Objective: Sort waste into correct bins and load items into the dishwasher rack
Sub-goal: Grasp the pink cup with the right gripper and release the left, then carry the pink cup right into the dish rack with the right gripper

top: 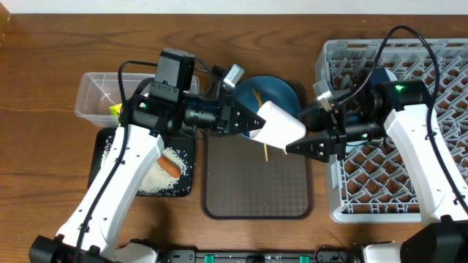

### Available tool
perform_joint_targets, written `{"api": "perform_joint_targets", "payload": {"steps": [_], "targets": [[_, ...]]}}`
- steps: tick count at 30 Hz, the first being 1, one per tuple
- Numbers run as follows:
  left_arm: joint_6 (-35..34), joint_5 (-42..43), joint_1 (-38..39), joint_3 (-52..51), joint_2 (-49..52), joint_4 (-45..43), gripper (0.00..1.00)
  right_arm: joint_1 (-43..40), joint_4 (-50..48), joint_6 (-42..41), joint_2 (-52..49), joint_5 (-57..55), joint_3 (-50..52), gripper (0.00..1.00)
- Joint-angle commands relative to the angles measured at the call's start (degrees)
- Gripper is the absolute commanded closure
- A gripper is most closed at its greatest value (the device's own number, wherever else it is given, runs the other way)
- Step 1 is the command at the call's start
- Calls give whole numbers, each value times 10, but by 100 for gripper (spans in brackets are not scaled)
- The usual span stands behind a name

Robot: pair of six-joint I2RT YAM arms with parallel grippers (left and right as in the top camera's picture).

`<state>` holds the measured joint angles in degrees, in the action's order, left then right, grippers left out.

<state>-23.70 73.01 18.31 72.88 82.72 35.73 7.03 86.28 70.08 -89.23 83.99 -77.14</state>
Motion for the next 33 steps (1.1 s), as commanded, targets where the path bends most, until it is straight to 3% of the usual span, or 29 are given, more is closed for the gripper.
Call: {"api": "perform_joint_targets", "payload": {"steps": [1, 6, 12, 17, 25, 30, 33], "targets": [[8, 9, 4, 1, -2, 4, 94, 9, -3, 7, 5, 22, -10, 48], [43, 8, 4, 1, -2, 46, 94, 9, -8, 7, 5, 25, -10, 62], [83, 8, 4, 1, -2, 94, 93, 9, -15, 7, 5, 36, -10, 63], [91, -16, 9, 1, -2, 124, 93, 6, -24, 7, 5, 49, -10, 75], [91, -67, 42, 1, -2, 141, 92, -9, -26, 7, 5, 50, -10, 76], [91, -67, 42, 1, -2, 141, 83, -20, -26, -1, 5, 49, -10, 76], [91, -93, 42, 1, -2, 142, 71, -32, -27, -18, 5, 45, -10, 76]]}}
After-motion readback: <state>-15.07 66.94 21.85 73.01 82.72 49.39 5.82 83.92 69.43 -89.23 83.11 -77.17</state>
